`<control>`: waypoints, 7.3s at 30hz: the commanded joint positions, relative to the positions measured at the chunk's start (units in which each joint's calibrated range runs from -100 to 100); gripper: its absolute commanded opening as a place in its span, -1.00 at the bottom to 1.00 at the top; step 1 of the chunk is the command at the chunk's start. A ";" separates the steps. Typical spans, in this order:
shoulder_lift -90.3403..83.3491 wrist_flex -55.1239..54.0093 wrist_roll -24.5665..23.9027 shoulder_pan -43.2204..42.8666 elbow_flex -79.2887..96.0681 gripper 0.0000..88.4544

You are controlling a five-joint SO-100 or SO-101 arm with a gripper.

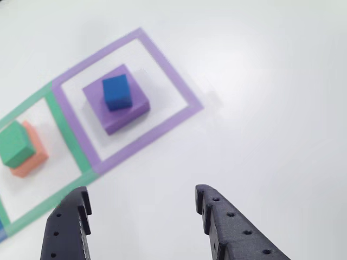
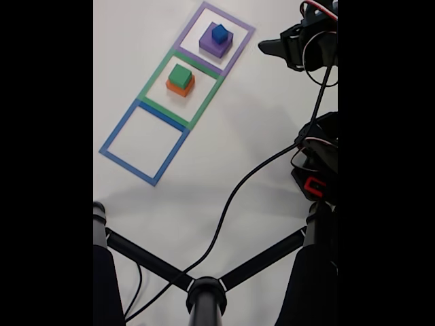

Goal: Tower of hanoi

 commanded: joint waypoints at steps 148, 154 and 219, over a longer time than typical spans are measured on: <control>14.02 23.63 -8.76 -30.04 -42.33 -0.93; 13.06 15.21 -4.53 -30.19 -31.98 -0.92; 55.93 -115.51 0.99 -29.66 32.54 -0.90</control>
